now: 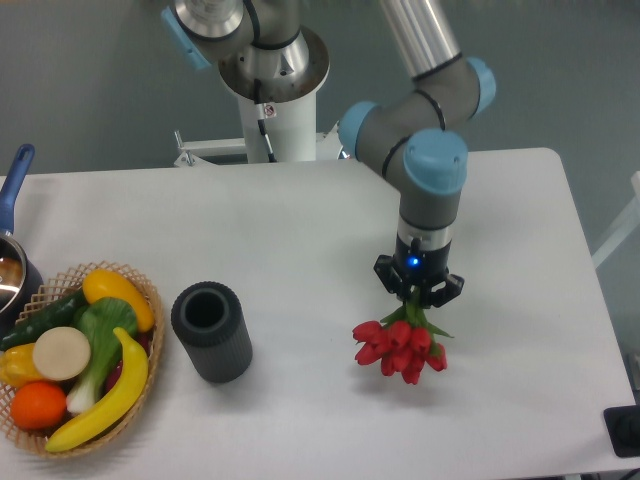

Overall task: Pick up the flowers from the table
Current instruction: 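Lift the red tulip bunch up off the table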

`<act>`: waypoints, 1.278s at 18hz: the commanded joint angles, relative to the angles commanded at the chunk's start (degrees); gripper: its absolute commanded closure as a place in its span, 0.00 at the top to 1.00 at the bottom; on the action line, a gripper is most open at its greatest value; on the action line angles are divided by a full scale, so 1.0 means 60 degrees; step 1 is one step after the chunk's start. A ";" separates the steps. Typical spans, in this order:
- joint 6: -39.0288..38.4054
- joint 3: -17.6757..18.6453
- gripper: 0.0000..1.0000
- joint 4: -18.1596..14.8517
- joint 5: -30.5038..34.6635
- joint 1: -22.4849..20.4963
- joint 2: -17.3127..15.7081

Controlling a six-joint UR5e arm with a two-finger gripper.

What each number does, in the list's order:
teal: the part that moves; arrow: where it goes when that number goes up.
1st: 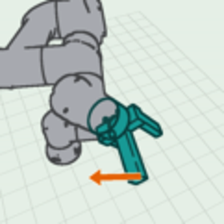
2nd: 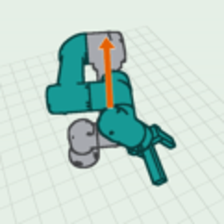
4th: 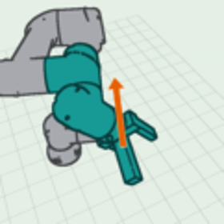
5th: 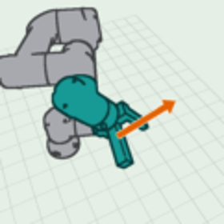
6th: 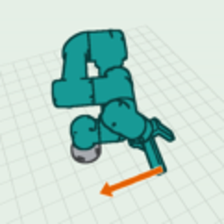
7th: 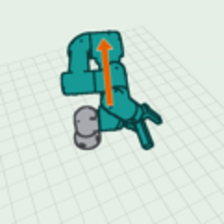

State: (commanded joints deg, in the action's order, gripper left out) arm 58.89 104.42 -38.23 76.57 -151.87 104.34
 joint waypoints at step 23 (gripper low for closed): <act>-0.2124 -0.1714 0.28 0.0044 -0.6491 -0.0103 -0.0764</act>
State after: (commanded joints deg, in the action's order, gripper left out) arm 46.14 94.13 -37.97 37.62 -152.49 99.75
